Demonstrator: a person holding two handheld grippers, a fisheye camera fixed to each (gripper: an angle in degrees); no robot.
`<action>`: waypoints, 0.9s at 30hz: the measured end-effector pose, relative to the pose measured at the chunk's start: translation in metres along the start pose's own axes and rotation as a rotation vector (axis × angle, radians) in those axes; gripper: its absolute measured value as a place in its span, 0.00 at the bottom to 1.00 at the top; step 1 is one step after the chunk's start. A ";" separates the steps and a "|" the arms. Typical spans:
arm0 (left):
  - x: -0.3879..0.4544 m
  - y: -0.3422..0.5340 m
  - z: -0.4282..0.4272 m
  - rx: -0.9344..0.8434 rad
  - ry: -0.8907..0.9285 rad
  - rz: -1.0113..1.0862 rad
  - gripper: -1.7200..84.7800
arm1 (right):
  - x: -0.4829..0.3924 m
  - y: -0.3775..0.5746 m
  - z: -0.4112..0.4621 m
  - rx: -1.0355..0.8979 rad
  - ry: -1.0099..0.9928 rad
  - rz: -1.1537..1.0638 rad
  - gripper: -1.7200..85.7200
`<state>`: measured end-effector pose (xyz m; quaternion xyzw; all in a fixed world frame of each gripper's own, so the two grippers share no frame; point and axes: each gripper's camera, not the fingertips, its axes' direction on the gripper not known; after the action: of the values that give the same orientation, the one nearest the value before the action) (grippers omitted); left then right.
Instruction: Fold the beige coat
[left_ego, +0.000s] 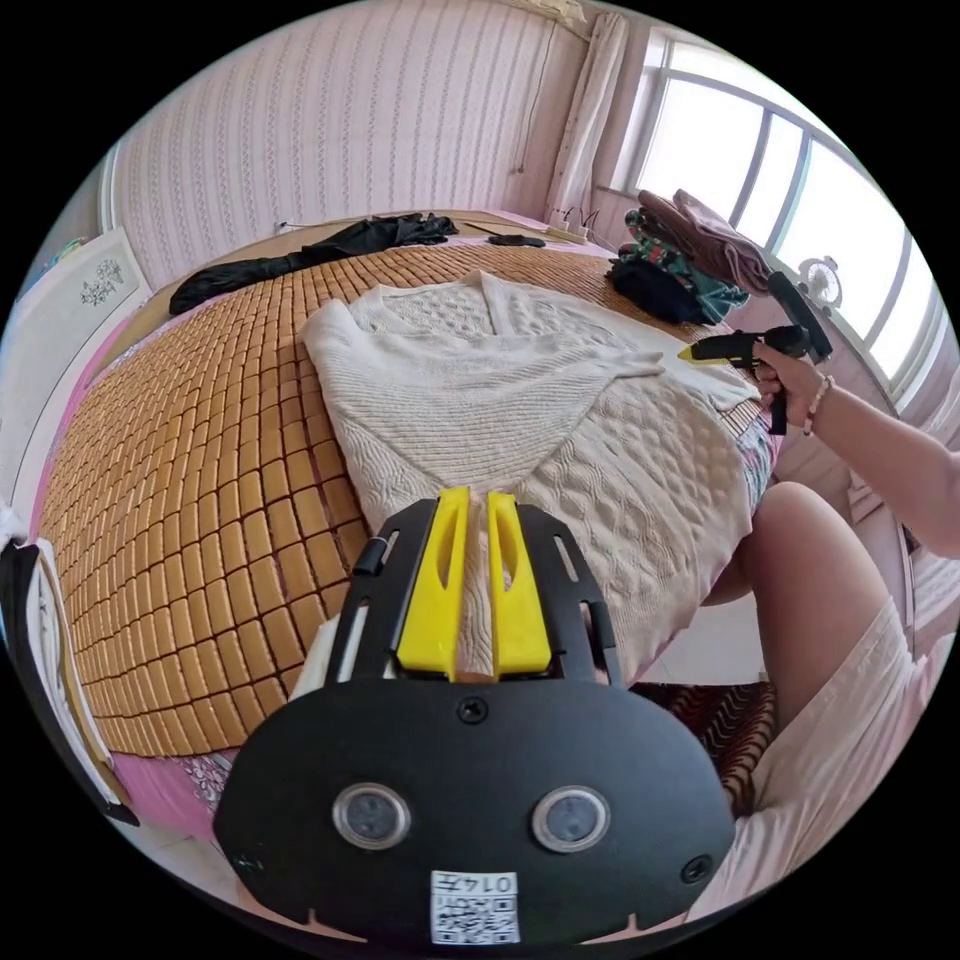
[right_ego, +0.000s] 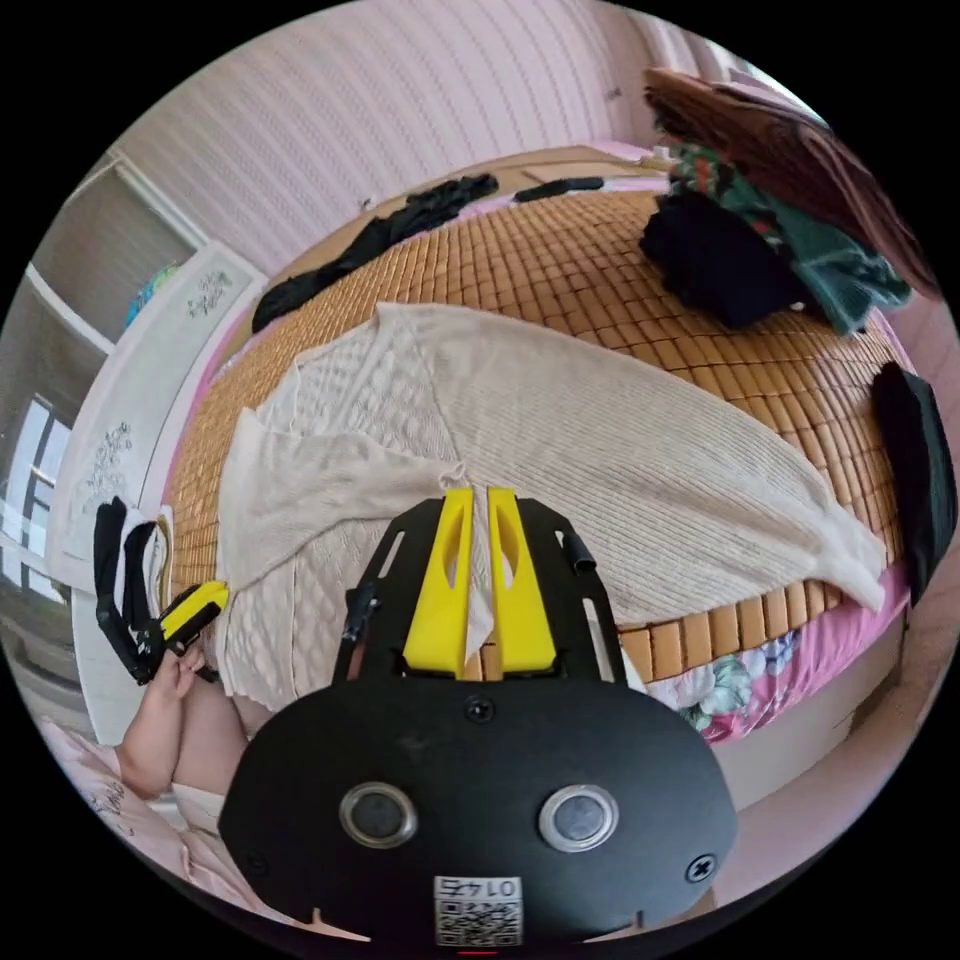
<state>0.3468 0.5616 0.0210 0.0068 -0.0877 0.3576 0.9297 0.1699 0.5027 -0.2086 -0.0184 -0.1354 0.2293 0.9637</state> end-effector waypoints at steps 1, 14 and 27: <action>0.006 0.000 0.001 0.003 0.002 0.013 0.07 | 0.005 0.006 -0.010 0.042 0.003 0.027 0.08; 0.148 -0.055 0.054 0.087 -0.056 0.146 0.11 | 0.069 0.055 -0.100 0.339 0.397 0.128 0.20; 0.387 -0.168 0.237 0.033 0.187 0.526 0.13 | 0.164 0.052 -0.175 0.459 0.438 0.469 0.23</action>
<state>0.7034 0.6759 0.3272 -0.0342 0.0057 0.5873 0.8086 0.3351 0.6270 -0.3405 0.1188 0.1359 0.4584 0.8702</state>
